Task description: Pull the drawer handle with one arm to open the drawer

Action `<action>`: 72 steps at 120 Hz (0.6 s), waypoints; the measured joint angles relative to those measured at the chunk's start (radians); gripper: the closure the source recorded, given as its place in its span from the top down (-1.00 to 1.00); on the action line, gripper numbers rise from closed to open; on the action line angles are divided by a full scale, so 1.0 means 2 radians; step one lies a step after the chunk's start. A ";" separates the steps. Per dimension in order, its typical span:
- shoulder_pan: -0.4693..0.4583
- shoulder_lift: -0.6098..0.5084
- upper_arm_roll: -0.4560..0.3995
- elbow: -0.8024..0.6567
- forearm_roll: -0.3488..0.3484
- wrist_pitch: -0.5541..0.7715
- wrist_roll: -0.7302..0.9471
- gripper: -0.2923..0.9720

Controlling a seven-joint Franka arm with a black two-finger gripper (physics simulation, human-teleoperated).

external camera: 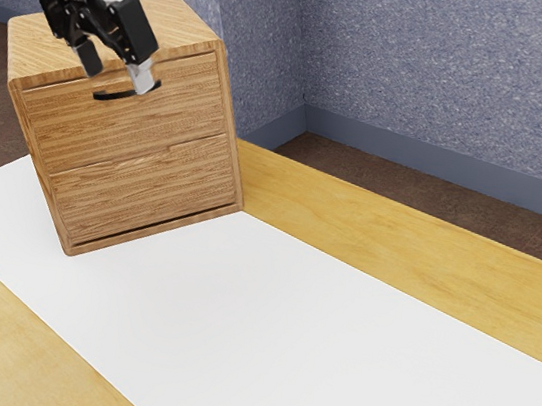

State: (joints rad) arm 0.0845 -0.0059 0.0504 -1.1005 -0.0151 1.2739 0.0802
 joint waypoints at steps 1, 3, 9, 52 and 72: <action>0.000 0.000 0.000 0.000 0.000 -0.001 0.000 0.54; 0.000 0.000 0.000 0.000 0.000 -0.003 0.000 0.54; 0.001 0.001 0.000 0.000 0.000 -0.007 0.001 0.54; -0.002 -0.101 -0.070 -0.169 0.090 0.058 0.156 0.54; 0.001 -0.098 -0.039 -0.206 0.084 0.118 0.258 0.54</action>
State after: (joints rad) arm 0.0863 -0.2022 -0.0266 -1.5125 0.1520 1.5106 0.5968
